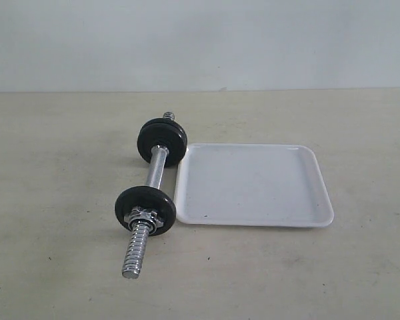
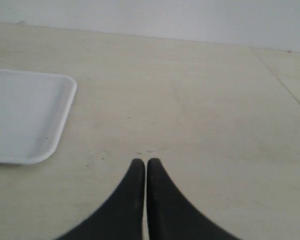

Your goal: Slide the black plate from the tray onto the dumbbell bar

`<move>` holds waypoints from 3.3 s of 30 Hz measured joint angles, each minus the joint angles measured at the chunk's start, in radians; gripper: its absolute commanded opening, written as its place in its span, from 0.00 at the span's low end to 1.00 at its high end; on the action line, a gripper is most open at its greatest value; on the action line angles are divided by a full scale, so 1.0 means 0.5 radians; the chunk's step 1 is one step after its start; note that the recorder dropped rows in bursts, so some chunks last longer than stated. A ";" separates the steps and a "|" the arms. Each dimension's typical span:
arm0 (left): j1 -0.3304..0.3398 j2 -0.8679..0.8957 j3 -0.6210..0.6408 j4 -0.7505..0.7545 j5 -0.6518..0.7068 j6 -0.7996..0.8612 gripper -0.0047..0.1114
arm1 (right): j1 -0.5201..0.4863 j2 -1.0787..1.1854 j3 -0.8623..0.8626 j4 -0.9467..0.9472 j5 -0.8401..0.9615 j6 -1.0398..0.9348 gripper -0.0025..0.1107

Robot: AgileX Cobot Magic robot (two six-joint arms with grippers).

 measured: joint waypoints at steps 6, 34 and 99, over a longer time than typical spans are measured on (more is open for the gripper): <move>0.000 0.000 0.000 0.000 0.108 -0.038 0.08 | 0.251 0.000 0.000 -0.005 -0.059 0.075 0.02; 0.000 0.000 0.000 -2.752 0.124 -0.002 0.08 | 0.259 0.000 0.000 -0.672 -0.004 0.932 0.02; 0.785 0.000 0.000 -3.285 0.642 3.080 0.08 | 0.259 0.000 0.000 -0.635 -0.014 0.901 0.02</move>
